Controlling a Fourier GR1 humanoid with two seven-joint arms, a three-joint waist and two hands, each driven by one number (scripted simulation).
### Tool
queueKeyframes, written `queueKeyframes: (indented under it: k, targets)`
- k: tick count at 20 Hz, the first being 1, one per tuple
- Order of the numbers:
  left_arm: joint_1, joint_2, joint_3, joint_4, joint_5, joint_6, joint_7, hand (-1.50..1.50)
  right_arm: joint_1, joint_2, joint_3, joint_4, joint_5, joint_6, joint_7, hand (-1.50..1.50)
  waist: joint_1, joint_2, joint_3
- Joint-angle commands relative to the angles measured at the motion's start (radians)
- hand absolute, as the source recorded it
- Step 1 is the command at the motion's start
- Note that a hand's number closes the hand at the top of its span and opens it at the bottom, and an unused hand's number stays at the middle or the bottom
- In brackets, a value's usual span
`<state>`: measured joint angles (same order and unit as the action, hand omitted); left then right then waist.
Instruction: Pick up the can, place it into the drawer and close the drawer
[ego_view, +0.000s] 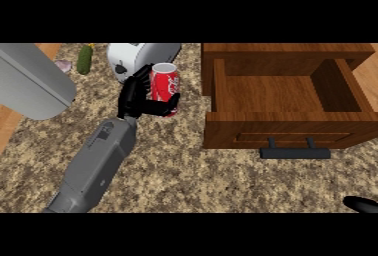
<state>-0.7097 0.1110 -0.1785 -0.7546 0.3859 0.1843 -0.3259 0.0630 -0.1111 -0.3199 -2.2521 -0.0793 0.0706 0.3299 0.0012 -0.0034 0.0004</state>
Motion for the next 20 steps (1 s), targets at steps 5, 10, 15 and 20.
queueKeyframes:
  k: [5, 10, 15, 20]
  targets:
    - [-0.144, -0.053, -0.034, -0.217, -0.034, 0.118, 0.295, 1.50, -0.005, 0.021, 0.028, 0.034, 0.037, -0.003, -0.040, -1.50, 0.001, 0.001, 0.000]
    - [-0.282, -0.040, -0.015, -0.234, -0.079, 0.175, 0.417, 1.50, 0.018, -0.001, 0.021, -0.051, 0.026, 0.001, 0.044, -1.50, -0.009, 0.001, 0.000]
    - [-0.478, -0.073, 0.051, -0.027, -0.098, 0.168, 0.405, 1.50, -0.045, -0.015, 0.006, 0.024, -0.002, 0.007, 0.004, -1.50, -0.025, 0.010, 0.000]
    - [-0.540, -0.110, -0.056, -0.027, -0.067, 0.275, 0.467, 1.50, -0.017, 0.039, 0.063, 0.022, 0.073, -0.017, -0.027, -1.50, -0.030, 0.008, 0.000]
